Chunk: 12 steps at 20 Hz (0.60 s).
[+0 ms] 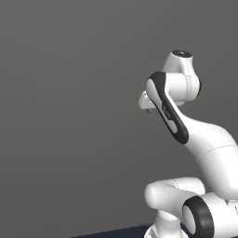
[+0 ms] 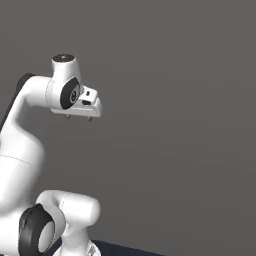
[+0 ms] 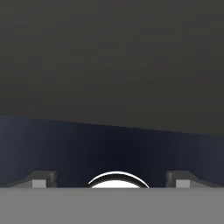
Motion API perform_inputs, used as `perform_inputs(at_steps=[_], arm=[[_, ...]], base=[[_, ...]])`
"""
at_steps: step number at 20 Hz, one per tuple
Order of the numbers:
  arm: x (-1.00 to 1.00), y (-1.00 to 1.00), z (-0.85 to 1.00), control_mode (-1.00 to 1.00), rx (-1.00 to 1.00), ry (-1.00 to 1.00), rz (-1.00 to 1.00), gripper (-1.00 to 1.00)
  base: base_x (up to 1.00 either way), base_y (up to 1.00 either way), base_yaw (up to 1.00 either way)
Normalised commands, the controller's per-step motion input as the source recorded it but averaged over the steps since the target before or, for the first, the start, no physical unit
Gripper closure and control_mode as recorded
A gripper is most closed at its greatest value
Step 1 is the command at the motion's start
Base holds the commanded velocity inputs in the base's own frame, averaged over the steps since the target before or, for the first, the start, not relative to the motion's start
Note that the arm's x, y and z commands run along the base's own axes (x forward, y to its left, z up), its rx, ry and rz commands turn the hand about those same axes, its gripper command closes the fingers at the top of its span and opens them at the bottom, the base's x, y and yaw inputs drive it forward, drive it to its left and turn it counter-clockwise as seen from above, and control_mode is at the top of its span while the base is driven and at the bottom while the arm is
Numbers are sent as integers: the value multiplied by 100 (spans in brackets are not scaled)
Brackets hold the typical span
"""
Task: Pick the teapot and mug and place them in the sink. Then turn on the water.
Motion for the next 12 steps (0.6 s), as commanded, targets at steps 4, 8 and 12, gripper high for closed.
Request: perform_inputs(at_steps=[4,8,12], arm=[[0,0,0,100,0,0,0,-100],[0,0,0,100,0,0,0,-100],[0,0,0,100,0,0,0,-100]], base=[[78,-100,16],[66,-100,28],[53,-98,53]])
